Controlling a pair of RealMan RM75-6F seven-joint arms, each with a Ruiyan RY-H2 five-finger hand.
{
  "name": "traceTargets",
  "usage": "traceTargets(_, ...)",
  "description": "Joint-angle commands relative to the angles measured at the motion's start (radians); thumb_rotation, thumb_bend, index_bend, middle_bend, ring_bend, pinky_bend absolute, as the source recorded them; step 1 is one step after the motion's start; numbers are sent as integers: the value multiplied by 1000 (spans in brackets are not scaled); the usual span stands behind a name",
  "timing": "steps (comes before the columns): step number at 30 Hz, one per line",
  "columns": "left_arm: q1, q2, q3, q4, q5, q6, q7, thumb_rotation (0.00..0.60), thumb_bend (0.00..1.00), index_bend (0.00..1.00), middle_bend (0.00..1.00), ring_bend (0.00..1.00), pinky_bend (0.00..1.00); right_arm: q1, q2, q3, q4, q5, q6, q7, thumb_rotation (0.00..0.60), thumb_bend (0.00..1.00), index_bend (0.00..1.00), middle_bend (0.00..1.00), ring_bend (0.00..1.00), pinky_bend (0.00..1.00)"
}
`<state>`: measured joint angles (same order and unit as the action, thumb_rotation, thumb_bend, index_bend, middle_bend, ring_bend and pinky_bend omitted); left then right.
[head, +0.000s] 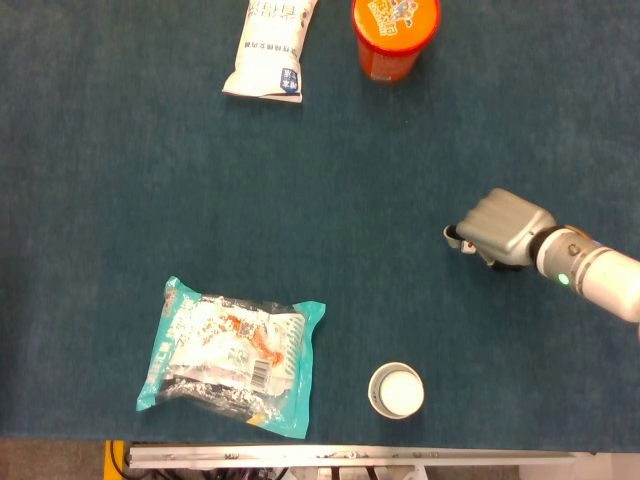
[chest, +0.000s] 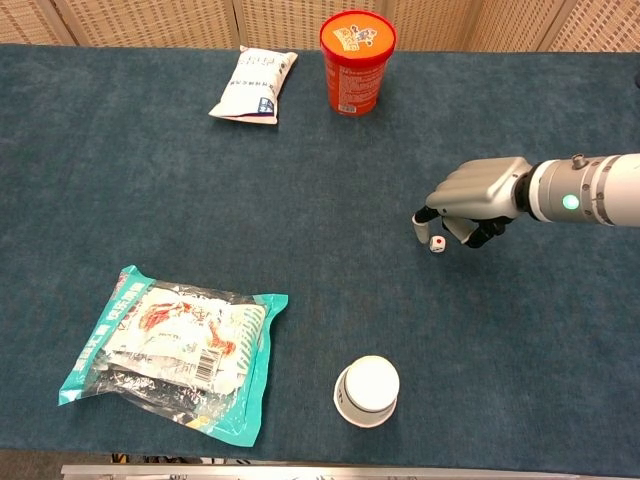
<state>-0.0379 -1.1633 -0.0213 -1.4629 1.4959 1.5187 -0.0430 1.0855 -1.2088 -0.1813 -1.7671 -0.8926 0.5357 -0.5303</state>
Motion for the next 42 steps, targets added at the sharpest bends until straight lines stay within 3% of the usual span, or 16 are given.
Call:
traceTargets(1,1,-1,0,1,0,1,-2,600,459,455,529,352,456,2,-4,-4,3,-3,3,6,600,1000,313,971,948,1000)
traceTargets(42,-1,-1,-6,-18,11,6,21,600,458,457,529,352,456,-37,81,-84,-53,-4,85,56,600,1000,356,971,948,1000)
